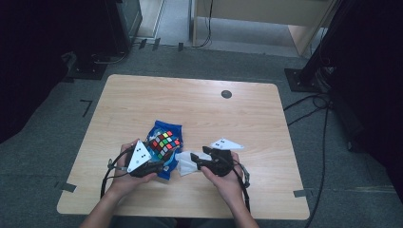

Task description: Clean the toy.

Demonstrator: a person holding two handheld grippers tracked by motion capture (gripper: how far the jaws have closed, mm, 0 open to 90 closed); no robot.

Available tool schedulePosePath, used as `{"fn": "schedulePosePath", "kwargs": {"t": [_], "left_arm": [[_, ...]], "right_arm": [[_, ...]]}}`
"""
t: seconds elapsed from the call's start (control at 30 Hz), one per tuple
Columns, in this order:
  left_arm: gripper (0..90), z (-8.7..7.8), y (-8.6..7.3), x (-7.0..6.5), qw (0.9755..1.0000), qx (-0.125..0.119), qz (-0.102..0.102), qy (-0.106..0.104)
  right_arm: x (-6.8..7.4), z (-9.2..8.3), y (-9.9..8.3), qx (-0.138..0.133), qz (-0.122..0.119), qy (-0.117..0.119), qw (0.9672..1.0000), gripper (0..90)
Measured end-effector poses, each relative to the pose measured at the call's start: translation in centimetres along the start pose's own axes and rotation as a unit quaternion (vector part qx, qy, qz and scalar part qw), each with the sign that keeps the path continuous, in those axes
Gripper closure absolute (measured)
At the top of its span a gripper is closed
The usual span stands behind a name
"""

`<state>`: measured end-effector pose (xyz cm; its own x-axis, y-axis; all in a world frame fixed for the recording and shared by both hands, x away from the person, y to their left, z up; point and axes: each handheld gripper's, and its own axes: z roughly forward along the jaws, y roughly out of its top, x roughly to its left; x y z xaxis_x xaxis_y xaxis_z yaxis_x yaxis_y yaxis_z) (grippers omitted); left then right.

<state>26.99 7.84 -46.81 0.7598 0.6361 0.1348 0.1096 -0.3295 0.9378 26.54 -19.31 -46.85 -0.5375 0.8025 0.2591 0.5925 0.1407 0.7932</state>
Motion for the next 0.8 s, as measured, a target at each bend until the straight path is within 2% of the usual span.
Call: {"fn": "schedulePosePath", "kwargs": {"t": [0.1,0.17,0.27,0.33,0.4,0.5,0.57,0.67,0.73,0.8], "left_arm": [[34.1,-0.1,0.1,0.1,0.9998,-0.001,-0.016,-0.009],[34.1,-0.1,0.1,0.3,0.9995,-0.001,-0.028,-0.013],[34.1,-0.3,0.1,0.6,0.9989,-0.003,-0.043,-0.020],[34.1,-0.3,0.2,0.7,0.9985,-0.006,-0.050,-0.021],[34.1,-0.5,0.2,0.8,0.9981,-0.010,-0.055,-0.024],[34.1,-0.5,0.2,0.9,0.9973,-0.012,-0.064,-0.035],[34.1,-0.5,0.2,0.9,0.9970,-0.012,-0.065,-0.039],[34.1,-0.4,0.2,0.7,0.9971,-0.012,-0.062,-0.044],[34.1,-0.3,0.1,0.4,0.9970,-0.007,-0.055,-0.054],[34.1,-0.2,0.1,0.1,0.9971,-0.004,-0.048,-0.059]], "right_arm": [[0.4,1.4,-1.1,0.018,-0.023,-0.030,0.9991,43.4],[0.6,2.1,-1.7,0.035,-0.037,-0.037,0.9980,43.5],[0.7,2.5,-2.1,0.043,-0.051,-0.053,0.9964,46.9],[0.7,2.8,-2.4,0.049,-0.062,-0.072,0.9942,53.8],[0.6,3.0,-2.7,0.056,-0.077,-0.100,0.9904,56.5],[-0.1,3.3,-3.1,0.071,-0.075,-0.118,0.9877,62.7],[-0.6,3.2,-3.3,0.064,-0.063,-0.101,0.9909,68.6],[-1.2,3.0,-3.2,0.070,-0.054,-0.092,0.9918,85.6],[-1.5,2.7,-3.0,0.071,-0.043,-0.081,0.9932,89.1],[-1.8,1.9,-2.6,0.047,-0.029,-0.075,0.9957,89.7]]}}
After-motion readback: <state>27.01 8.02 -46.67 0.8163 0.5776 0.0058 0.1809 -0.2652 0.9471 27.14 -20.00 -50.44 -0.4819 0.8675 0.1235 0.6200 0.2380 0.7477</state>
